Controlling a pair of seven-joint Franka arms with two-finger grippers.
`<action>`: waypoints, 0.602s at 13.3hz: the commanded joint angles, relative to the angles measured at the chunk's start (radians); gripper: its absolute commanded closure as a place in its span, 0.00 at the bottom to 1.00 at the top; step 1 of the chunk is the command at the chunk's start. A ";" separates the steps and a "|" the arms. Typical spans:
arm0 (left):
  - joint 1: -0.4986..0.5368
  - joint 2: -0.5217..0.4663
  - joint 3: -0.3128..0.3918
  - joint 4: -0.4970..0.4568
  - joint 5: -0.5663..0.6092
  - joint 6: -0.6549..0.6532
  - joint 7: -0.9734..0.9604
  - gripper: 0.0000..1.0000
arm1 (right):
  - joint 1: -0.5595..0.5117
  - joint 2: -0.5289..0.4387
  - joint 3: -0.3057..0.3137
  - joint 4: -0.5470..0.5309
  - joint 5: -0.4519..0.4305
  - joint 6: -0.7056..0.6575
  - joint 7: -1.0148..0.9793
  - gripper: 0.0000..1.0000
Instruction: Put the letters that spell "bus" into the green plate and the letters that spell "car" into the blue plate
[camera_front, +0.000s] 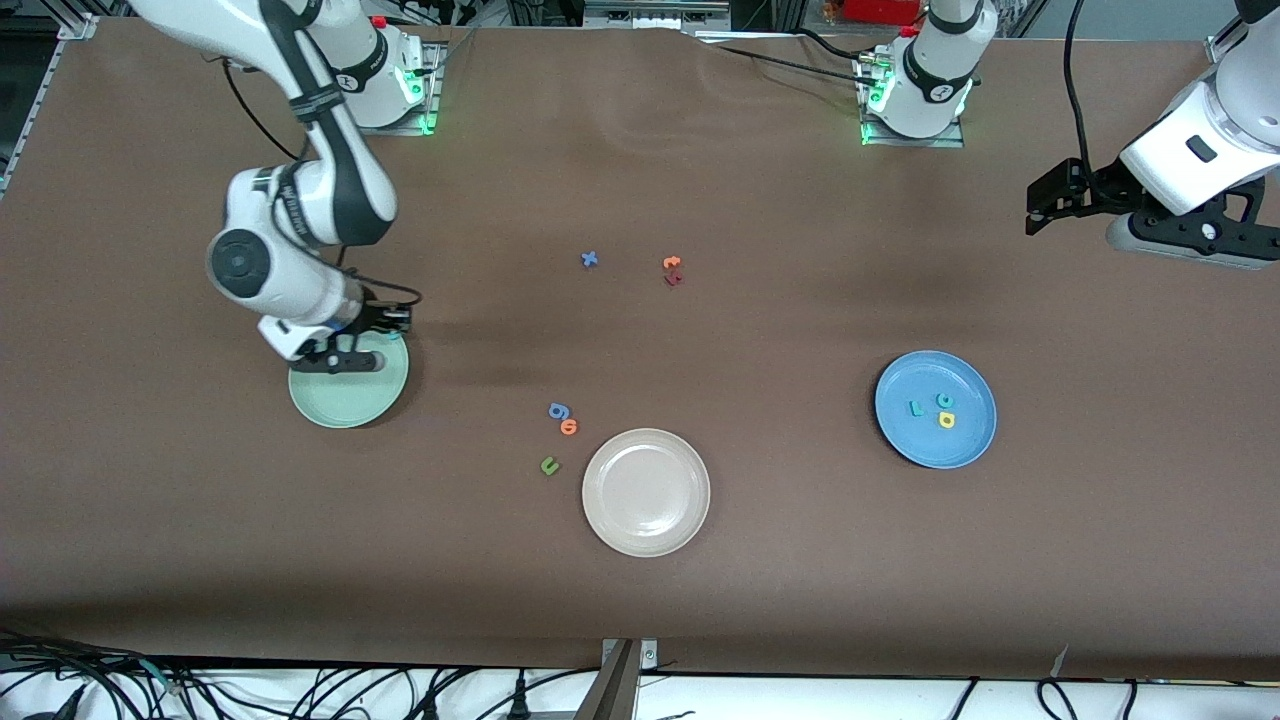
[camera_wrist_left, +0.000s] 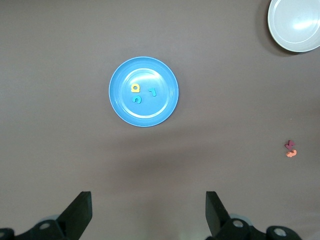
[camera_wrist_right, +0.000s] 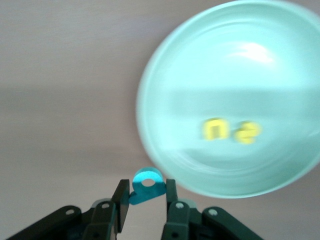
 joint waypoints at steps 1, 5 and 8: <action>0.004 -0.007 -0.005 0.005 0.020 -0.014 -0.004 0.00 | -0.040 0.034 -0.015 0.008 0.011 0.009 -0.087 1.00; 0.004 -0.007 -0.005 0.005 0.020 -0.014 -0.004 0.00 | -0.074 0.087 -0.014 0.008 0.010 0.070 -0.092 0.37; 0.006 -0.007 -0.005 0.005 0.020 -0.014 -0.001 0.00 | -0.074 0.053 -0.014 0.008 0.013 0.061 -0.084 0.00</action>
